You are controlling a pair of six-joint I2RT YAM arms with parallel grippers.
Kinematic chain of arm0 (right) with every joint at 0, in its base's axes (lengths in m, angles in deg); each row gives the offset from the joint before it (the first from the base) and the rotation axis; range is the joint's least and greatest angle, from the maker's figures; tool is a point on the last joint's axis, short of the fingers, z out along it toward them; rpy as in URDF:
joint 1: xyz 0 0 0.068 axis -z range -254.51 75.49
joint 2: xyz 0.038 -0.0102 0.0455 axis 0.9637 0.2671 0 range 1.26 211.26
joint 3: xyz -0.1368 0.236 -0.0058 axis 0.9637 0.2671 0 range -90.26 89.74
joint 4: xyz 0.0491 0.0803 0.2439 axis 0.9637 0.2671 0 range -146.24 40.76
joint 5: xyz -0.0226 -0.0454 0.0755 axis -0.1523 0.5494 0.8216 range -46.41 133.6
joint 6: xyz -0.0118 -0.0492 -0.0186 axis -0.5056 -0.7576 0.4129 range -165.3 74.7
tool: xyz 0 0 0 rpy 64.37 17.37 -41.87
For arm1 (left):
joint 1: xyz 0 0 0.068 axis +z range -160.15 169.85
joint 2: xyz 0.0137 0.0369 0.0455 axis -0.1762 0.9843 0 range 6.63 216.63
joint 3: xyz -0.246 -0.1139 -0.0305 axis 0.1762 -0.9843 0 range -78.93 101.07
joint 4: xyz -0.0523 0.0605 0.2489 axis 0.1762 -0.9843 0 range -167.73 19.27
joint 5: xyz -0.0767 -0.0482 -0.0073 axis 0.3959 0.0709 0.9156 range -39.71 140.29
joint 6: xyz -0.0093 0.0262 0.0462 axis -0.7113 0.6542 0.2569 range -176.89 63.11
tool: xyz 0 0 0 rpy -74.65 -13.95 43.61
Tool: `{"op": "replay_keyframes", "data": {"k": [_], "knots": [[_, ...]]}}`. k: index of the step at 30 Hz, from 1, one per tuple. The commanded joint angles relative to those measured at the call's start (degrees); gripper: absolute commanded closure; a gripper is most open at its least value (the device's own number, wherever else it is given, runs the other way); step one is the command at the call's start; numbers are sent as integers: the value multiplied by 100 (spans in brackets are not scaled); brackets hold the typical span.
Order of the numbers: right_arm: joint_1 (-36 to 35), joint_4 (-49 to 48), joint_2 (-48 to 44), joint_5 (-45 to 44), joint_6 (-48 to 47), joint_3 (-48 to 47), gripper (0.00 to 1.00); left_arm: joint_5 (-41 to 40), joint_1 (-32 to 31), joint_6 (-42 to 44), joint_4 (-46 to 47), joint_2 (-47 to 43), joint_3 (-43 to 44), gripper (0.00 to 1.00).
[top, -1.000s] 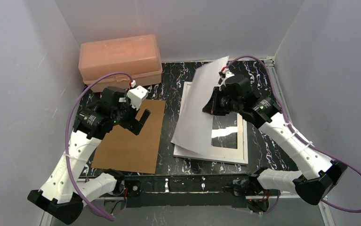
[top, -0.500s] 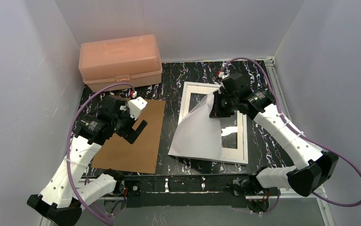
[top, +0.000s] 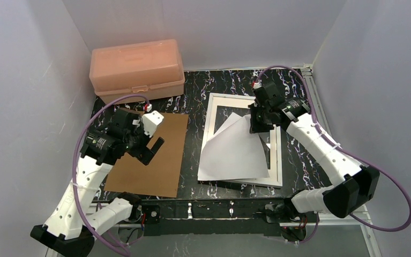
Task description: Put the photo into the frame
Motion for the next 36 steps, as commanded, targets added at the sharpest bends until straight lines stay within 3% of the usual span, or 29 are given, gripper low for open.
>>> {"op": "replay_keyframes", "data": {"k": [1, 7, 15, 36], "knots": [[73, 283, 141, -733, -257, 71, 97, 100, 163, -51, -347, 100, 165, 1], [178, 113, 248, -903, -254, 176, 99, 189, 415, 54, -456, 322, 249, 1], [343, -94, 300, -1227, -259, 215, 99, 796, 1219, 26, -481, 782, 510, 1], [437, -372, 354, -1694, -313, 351, 99, 912, 1363, 48, -328, 669, 98, 1]]}}
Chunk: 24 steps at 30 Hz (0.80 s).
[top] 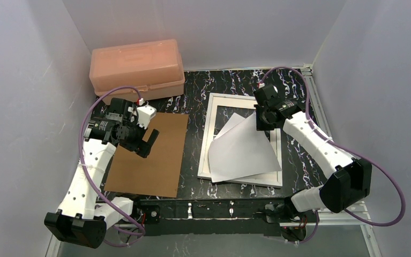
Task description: Put the photo into the frame
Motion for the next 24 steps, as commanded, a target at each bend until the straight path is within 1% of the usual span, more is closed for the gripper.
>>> {"op": "replay_keyframes", "data": {"k": [1, 5, 7, 10, 11, 13, 16, 17, 21, 24], "knots": [[58, 126, 21, -322, -179, -122, 99, 136, 61, 58, -46, -139, -109, 1], [133, -4, -62, -327, -179, 46, 99, 115, 70, 89, -86, -148, -80, 1], [158, -62, -57, -174, -200, 70, 99, 113, 70, 97, -104, -149, -50, 2], [177, 83, -25, 650, -203, -139, 99, 129, 70, 99, -108, -117, -48, 1], [174, 138, -54, 820, -154, -201, 99, 129, 74, 99, -109, -98, -45, 1], [176, 305, -158, 1083, -32, -252, 96, 154, 70, 108, -115, -65, -37, 1], [175, 334, -395, 1764, 43, -421, 95, 216, 70, 106, -144, -80, -16, 2], [174, 305, -425, 2133, 52, -613, 96, 224, 70, 112, -133, -105, -29, 2], [172, 24, -338, 3156, 113, -1660, 97, 219, 70, 143, -104, -111, -103, 2], [172, -254, -339, 3946, 158, -2025, 97, 200, 70, 175, -109, -126, -65, 1]]}}
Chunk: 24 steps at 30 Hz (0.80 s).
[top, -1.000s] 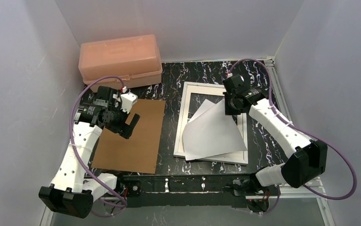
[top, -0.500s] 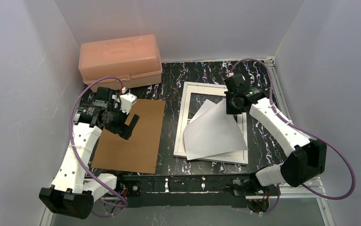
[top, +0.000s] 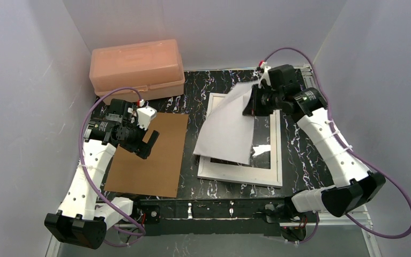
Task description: Put the photo into the frame
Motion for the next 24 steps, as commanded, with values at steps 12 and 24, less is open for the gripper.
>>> {"op": "replay_keyframes", "data": {"k": [12, 24], "knots": [[-11, 581, 277, -475, -595, -34, 99, 148, 33, 38, -102, -120, -13, 1], [252, 214, 639, -1276, -521, 739, 99, 96, 36, 60, -137, -261, -36, 2]]}}
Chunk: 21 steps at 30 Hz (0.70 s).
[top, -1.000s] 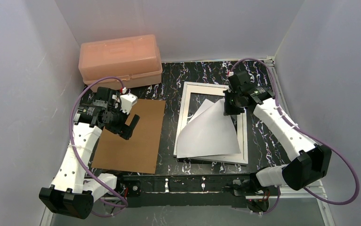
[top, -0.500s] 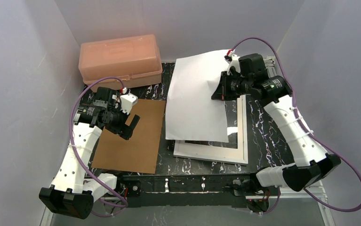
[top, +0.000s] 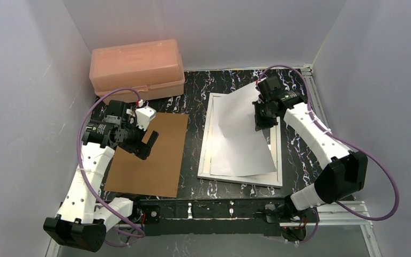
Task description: Put the photo into the frame
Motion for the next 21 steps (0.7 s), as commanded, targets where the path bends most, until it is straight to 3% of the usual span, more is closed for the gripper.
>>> {"op": "replay_keyframes", "data": {"k": [1, 12, 21], "knots": [[64, -106, -23, -306, -56, 118, 98, 65, 33, 33, -135, -142, -45, 1], [277, -523, 0, 46, 118, 692, 78, 4, 33, 64, -155, -161, 0, 1], [780, -764, -257, 692, 346, 816, 71, 22, 36, 46, -155, -196, 12, 1]]}}
